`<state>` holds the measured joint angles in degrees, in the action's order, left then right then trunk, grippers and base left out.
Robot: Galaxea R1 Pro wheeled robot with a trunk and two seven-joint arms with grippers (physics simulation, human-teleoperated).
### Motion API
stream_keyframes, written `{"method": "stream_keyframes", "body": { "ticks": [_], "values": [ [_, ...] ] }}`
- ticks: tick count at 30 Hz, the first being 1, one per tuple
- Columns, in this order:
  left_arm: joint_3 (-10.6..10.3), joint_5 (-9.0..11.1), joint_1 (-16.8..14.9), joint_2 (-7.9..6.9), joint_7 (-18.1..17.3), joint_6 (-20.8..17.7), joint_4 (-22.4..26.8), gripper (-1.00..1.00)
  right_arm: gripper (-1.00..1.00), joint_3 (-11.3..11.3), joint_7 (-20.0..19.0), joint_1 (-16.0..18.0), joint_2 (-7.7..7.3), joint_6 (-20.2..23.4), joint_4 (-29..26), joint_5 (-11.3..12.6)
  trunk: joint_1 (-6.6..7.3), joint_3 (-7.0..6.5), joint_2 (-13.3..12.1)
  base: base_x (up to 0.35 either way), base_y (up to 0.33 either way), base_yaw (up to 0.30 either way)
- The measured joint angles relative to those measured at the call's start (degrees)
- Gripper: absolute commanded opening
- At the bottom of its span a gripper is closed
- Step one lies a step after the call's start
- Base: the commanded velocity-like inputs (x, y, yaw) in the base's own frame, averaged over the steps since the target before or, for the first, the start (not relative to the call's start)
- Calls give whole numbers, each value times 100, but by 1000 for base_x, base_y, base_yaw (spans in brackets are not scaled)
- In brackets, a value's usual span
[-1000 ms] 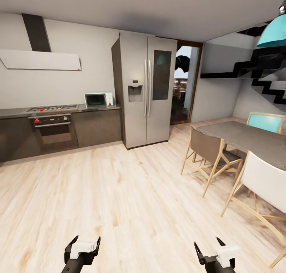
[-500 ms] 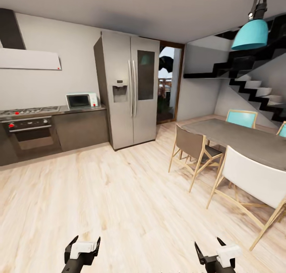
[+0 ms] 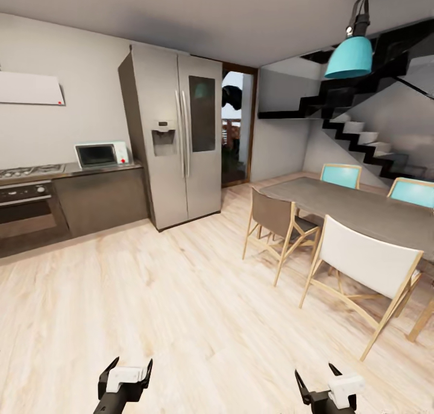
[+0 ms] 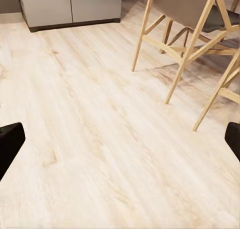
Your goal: Put the three can of soda from the living room inside the tash can in the kitchen.
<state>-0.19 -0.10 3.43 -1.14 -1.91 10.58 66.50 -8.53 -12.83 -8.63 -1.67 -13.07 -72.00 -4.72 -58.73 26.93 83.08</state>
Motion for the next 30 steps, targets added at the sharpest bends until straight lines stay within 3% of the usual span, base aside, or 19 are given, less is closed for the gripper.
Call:
{"method": "stream_keyframes", "body": {
  "ticks": [14, 22, 30],
  "values": [
    [-7, -13, -6, 0, 6, -4, -12, 100, 100, 1, 0, 2, 0, -3, 19, -2, 0, 0, 0, 0, 313, -37],
    [-7, -16, -8, 0, 7, -4, -14, 100, 100, 1, 0, 2, 0, -3, 19, -1, 0, 0, 0, 63, 296, -194],
    [-7, -19, -9, 0, 15, 4, -15, 100, 100, -7, 15, 2, 2, 43, 19, 10, 0, 0, 0, 39, 68, -246]
  ]
}}
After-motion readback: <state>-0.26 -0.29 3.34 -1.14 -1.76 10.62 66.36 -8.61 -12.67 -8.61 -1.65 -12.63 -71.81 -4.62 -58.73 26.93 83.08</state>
